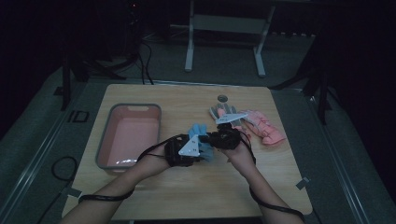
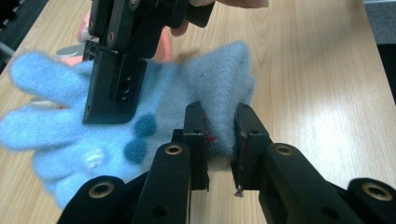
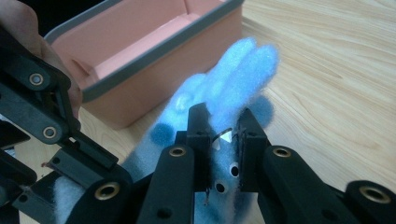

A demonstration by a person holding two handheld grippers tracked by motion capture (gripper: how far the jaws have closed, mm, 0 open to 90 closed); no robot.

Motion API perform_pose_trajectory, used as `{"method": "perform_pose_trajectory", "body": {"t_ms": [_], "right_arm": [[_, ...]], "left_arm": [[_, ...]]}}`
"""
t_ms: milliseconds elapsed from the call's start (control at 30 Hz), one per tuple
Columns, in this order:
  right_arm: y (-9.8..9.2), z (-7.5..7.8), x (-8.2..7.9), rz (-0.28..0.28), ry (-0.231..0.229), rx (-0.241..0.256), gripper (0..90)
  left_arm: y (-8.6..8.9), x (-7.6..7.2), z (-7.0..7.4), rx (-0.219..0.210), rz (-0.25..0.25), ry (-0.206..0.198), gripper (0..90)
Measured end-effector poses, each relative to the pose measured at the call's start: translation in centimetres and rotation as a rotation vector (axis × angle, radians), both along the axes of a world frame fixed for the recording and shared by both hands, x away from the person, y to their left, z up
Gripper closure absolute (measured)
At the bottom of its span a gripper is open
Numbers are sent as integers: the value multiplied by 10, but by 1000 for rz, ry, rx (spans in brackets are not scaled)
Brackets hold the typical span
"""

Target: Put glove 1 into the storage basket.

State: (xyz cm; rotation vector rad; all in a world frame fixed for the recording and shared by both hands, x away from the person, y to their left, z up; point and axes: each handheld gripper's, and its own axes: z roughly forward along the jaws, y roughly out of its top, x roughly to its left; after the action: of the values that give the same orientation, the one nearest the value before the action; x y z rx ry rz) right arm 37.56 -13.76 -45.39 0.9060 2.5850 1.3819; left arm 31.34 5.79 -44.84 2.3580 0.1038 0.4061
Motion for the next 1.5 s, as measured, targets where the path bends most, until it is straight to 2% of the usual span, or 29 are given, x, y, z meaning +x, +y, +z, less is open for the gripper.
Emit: {"method": "perform_pose_trajectory", "body": {"t_ms": [233, 600, 1133, 1367, 1500], "right_arm": [[23, 3, 5, 18, 1, 8, 797], [56, 13, 15, 57, -12, 15, 797], [101, 30, 26, 111, -23, 43, 797], [129, 31, 30, 136, -16, 64, 797], [149, 29, 32, 157, -14, 60, 798]], "left_arm": [[19, 1, 5, 19, 23, 4, 784], [46, 4, 16, 48, 60, -14, 784], [88, 6, 33, 63, 114, -31, 784], [114, 4, 33, 72, 151, -24, 785], [132, 3, 30, 73, 178, -11, 784]]}}
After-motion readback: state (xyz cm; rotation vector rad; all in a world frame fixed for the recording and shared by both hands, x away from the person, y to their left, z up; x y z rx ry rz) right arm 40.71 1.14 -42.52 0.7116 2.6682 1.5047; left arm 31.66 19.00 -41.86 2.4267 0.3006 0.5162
